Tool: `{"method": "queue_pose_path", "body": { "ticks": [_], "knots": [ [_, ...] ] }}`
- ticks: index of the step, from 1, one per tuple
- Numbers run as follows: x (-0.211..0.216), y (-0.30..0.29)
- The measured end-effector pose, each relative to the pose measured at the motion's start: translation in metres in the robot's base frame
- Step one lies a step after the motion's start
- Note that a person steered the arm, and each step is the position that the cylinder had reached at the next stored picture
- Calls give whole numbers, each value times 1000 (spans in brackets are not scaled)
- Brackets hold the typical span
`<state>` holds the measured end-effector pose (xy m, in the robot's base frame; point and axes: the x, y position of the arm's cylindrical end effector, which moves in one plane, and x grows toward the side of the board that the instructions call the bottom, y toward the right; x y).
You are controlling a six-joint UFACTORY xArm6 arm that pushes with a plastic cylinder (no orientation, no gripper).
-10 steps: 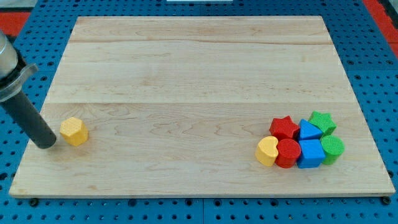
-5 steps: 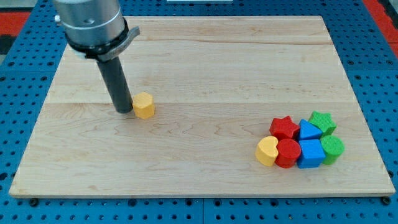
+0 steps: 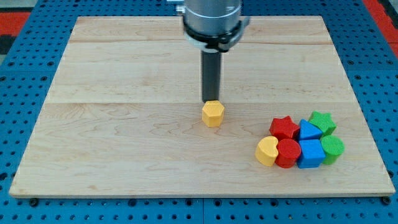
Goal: Push the yellow hexagon below the yellow heart
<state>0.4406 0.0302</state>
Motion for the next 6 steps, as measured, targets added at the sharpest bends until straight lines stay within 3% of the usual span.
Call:
{"method": "queue_pose_path", "body": {
  "ticks": [1,3,6],
  "knots": [
    [2,2],
    [12,-55],
    [22,8]
  ]
}}
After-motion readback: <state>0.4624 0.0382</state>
